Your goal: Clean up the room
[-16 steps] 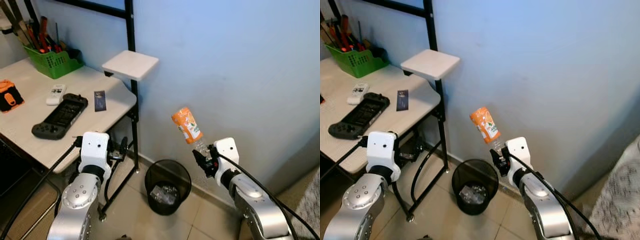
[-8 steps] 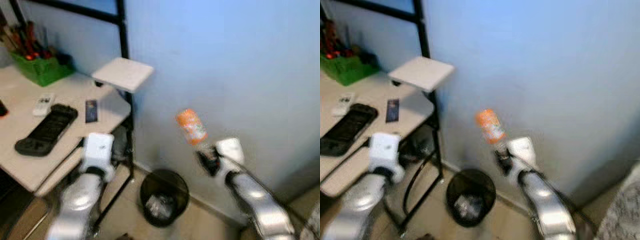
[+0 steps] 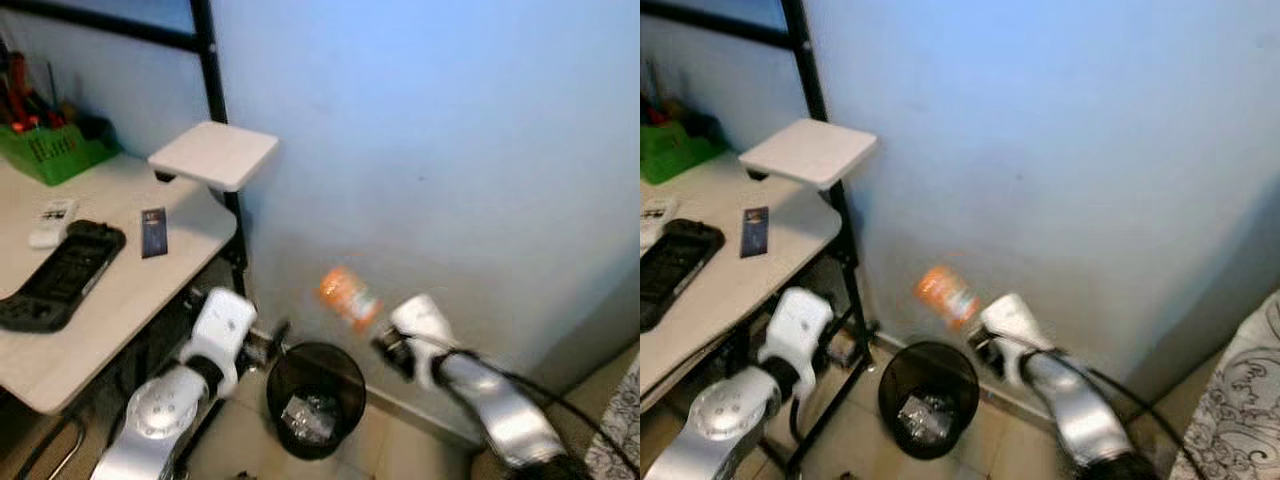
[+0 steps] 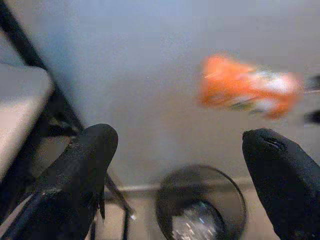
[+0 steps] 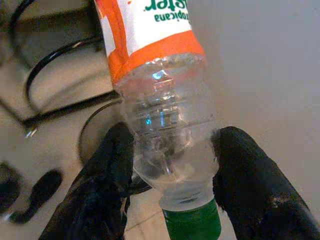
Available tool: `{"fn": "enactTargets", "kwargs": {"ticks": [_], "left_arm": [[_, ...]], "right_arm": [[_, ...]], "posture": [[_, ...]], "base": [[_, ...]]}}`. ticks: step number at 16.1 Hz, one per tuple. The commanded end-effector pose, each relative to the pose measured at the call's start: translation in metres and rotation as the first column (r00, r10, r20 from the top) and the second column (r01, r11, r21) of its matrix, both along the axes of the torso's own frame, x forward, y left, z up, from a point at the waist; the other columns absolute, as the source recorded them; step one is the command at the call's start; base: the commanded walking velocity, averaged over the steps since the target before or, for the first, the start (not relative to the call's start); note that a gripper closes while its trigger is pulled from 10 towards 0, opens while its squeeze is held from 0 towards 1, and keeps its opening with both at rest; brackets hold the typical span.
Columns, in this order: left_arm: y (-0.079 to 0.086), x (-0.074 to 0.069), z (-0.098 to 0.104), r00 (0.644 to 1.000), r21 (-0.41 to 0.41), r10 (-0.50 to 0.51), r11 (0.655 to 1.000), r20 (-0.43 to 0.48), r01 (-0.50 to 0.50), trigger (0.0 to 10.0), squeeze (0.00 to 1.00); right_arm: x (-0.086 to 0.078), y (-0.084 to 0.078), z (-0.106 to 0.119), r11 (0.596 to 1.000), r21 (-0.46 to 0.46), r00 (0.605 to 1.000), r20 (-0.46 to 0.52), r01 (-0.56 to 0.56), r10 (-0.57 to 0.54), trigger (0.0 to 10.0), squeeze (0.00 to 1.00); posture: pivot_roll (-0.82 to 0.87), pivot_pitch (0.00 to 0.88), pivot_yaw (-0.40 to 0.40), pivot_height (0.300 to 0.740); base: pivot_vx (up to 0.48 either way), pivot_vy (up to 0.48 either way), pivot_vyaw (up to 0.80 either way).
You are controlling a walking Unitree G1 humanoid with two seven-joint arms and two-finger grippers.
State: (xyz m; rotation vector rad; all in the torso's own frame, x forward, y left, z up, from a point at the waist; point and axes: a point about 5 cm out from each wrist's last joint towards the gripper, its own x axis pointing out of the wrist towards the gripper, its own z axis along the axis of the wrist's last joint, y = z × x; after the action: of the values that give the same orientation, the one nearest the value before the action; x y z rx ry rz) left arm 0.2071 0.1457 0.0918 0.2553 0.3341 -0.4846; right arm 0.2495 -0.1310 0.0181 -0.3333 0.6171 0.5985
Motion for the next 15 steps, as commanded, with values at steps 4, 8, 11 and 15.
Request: {"fn": "enactTargets", "kwargs": {"ticks": [4, 8, 11, 15], "left_arm": [[0.005, -0.009, 0.002, 0.978, 0.046, -0.202, 0.978, -0.05, 0.204, 10.0, 0.0], [0.007, -0.015, 0.003, 0.929, 0.069, -0.354, 0.93, -0.111, 0.362, 10.0, 0.0], [0.008, -0.018, 0.004, 0.913, 0.07, -0.386, 0.915, -0.131, 0.397, 10.0, 0.0], [0.009, -0.027, -0.001, 0.906, 0.062, -0.392, 0.912, -0.159, 0.406, 10.0, 0.0]], "right_arm": [[0.013, 0.019, -0.024, 0.999, -0.028, 0.998, -0.05, -0.029, 0.028, 10.0, 0.0], [0.035, 0.045, -0.021, 0.999, -0.019, 0.999, -0.026, -0.029, 0.028, 10.0, 0.0], [0.045, 0.054, -0.015, 0.999, -0.027, 1.0, -0.002, -0.026, 0.026, 10.0, 0.0], [0.051, 0.057, -0.013, 0.998, -0.066, 1.0, 0.025, -0.016, 0.017, 10.0, 0.0]], "posture": [[0.08, 0.035, -0.046, 0.74], [0.08, 0.073, -0.049, 0.74], [0.08, 0.093, -0.046, 0.74], [0.07, 0.103, -0.041, 0.74]], "base": [[0.0, 0.0, 0.0], [0.0, 0.0, 0.0], [0.0, 0.0, 0.0], [0.0, 0.0, 0.0]]}}
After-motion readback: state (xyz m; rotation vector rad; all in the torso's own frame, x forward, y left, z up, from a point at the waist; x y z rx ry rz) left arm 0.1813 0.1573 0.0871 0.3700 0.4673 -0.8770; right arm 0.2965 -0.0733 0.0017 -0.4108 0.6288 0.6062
